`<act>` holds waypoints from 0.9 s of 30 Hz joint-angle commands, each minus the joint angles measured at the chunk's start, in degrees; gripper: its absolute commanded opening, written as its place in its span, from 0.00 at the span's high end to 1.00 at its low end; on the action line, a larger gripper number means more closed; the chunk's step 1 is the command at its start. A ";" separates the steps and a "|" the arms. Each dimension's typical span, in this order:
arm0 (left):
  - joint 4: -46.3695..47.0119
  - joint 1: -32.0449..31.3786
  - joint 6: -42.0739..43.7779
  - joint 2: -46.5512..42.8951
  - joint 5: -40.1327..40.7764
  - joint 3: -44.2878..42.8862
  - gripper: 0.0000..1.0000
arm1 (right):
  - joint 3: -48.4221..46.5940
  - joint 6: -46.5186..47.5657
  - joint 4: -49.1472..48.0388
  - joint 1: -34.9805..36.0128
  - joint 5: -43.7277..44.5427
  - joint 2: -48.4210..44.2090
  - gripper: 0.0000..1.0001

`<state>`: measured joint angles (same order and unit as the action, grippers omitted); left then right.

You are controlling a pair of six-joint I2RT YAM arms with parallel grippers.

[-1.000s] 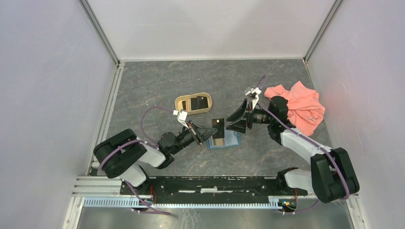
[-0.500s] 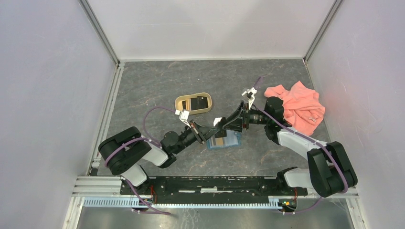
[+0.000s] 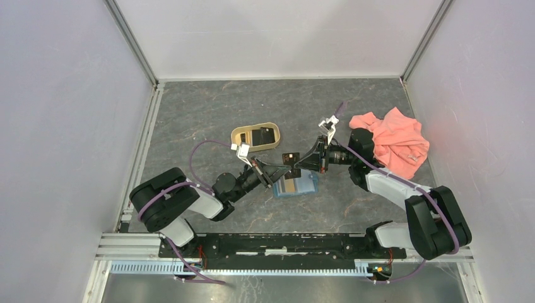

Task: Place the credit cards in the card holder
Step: Pick up the credit card from the storage box.

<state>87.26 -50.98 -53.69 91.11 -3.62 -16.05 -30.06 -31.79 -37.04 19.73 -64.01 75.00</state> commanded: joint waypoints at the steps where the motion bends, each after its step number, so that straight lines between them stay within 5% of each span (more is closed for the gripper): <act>1: 12.29 -0.25 -0.90 -0.37 3.06 -0.42 0.91 | -1.52 0.81 -1.28 0.79 -2.04 -0.19 1.00; 10: 5.18 0.56 4.22 -10.73 10.97 8.01 0.46 | -3.68 11.28 9.47 0.47 -0.32 -0.94 1.00; 14: -16.80 0.88 10.39 -24.01 12.39 7.63 0.32 | -3.78 13.96 12.26 0.23 0.37 -0.76 1.00; 18: -45.64 0.93 16.22 -36.82 17.12 2.67 0.02 | -4.16 15.88 16.84 -0.30 2.49 0.63 1.00; 21: -57.30 1.71 16.91 -42.81 18.80 1.07 0.00 | -4.81 16.29 20.46 -0.63 3.86 2.93 1.00; 27: -60.26 3.64 13.62 -41.33 12.62 0.52 0.00 | -5.04 13.47 23.89 -2.22 11.83 6.43 1.00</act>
<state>35.66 -48.27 -41.08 47.07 11.25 -13.54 -33.43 -16.64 -15.86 18.61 -58.78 80.25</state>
